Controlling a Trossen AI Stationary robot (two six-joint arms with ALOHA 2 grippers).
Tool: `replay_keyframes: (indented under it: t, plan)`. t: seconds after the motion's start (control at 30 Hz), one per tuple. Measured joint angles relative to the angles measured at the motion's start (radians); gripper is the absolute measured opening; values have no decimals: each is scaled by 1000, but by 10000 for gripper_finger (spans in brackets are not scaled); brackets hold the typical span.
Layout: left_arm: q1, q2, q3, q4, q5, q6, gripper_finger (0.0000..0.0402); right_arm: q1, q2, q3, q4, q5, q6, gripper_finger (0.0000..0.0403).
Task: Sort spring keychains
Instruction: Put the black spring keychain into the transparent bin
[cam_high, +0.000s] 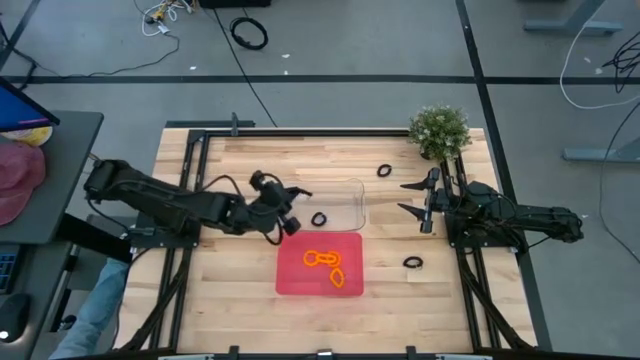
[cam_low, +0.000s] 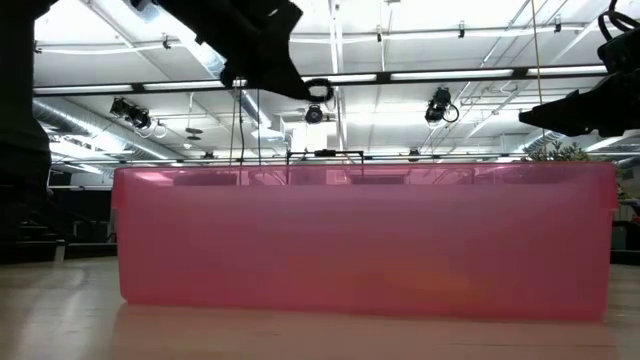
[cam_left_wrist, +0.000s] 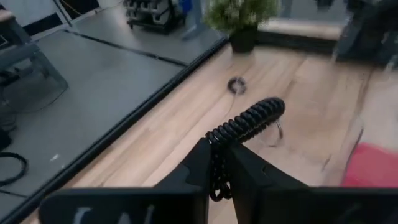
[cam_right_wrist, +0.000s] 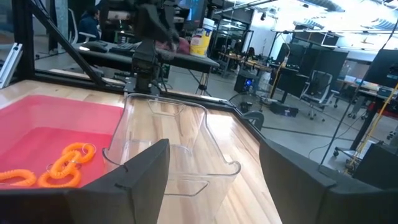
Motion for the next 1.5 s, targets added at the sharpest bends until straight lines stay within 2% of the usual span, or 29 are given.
replay_keyframes:
  t: [0.13,0.37,0.47,0.6,0.77,0.93,1.07,1.13,1.2,1.33,1.43,1.5]
  plan:
    - [22,53,-2,35,45,49,81,0,0,0,0,0,0,254]
    - [99,70,-2,39,199,36,225,0,0,0,0,0,0,254]
    - [113,70,-2,50,197,74,273,0,0,0,0,0,0,254]
    - [127,70,-2,47,197,3,309,0,0,0,0,0,0,254]
    - [131,70,-2,46,198,-34,319,1,0,0,0,0,0,254]
    - [130,70,-2,47,196,18,320,1,0,0,0,0,0,254]
    - [144,68,-1,35,135,25,320,1,0,0,0,0,0,254]
    - [147,68,-1,-8,163,60,320,0,0,0,0,0,0,254]
    - [145,68,-13,0,233,143,320,0,0,0,0,0,0,254]
    - [147,28,-144,225,277,228,320,1,0,0,0,0,0,254]
    - [177,-54,-282,457,413,322,320,1,0,0,0,0,0,254]
    - [196,-123,-377,573,484,328,320,1,0,0,0,0,0,254]
